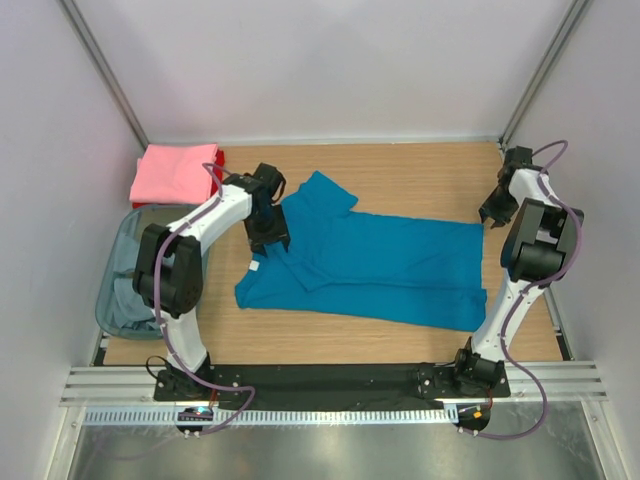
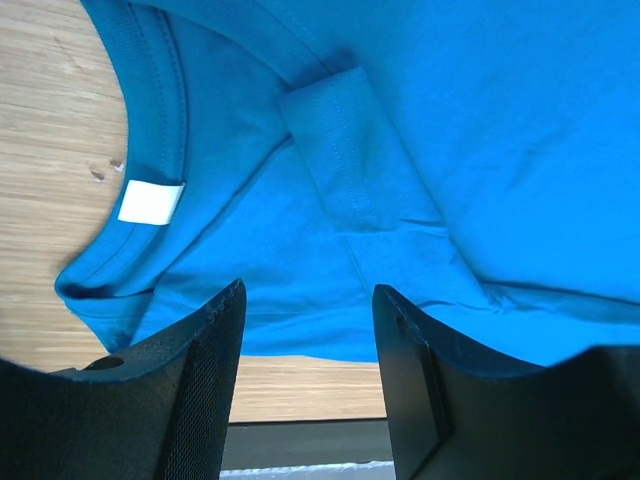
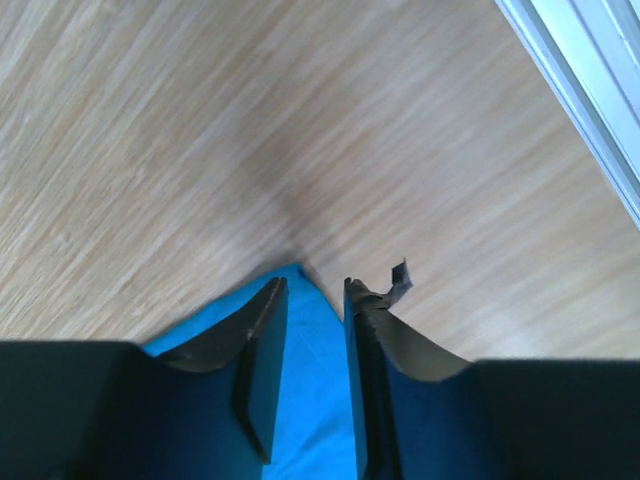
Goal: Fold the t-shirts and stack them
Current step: Fold the tshirt
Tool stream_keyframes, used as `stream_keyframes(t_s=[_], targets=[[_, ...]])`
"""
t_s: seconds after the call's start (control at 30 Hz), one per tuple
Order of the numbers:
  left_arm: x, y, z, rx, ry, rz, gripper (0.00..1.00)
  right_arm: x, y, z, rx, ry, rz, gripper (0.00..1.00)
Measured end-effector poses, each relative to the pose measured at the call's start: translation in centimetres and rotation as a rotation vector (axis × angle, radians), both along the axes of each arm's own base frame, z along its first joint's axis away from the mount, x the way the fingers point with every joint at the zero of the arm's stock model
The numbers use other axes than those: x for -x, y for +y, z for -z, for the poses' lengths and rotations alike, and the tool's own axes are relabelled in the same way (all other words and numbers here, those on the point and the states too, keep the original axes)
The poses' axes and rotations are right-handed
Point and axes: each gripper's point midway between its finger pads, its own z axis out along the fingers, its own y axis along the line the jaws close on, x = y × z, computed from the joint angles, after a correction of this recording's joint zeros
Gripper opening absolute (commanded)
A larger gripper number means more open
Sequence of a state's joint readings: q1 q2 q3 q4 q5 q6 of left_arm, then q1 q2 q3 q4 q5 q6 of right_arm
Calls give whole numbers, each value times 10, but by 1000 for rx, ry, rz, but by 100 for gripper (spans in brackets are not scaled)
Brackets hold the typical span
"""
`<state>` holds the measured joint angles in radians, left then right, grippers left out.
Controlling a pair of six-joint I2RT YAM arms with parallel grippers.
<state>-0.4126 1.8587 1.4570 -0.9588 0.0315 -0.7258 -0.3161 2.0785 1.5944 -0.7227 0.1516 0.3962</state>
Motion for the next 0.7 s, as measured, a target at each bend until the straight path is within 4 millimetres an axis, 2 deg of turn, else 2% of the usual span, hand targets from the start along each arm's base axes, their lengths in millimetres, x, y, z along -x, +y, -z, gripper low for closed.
stream_keyframes(t_s=[0.13, 0.2, 0.37, 0.47, 0.57, 0.7], targets=[[3, -8, 2, 55, 6, -7, 55, 11, 2, -21, 4, 4, 30, 44], [14, -12, 9, 93, 34, -22, 55, 16, 4, -39, 5, -15, 49, 46], [42, -26, 31, 174, 123, -46, 54, 22, 14, -85, -8, -103, 67, 46], [44, -38, 30, 209, 125, -34, 54, 24, 20, -104, -12, -147, 60, 46], [41, -48, 28, 238, 108, -27, 54, 30, 26, -109, -21, -156, 54, 46], [42, -54, 30, 243, 111, -24, 53, 40, 31, -101, -36, -126, 49, 46]])
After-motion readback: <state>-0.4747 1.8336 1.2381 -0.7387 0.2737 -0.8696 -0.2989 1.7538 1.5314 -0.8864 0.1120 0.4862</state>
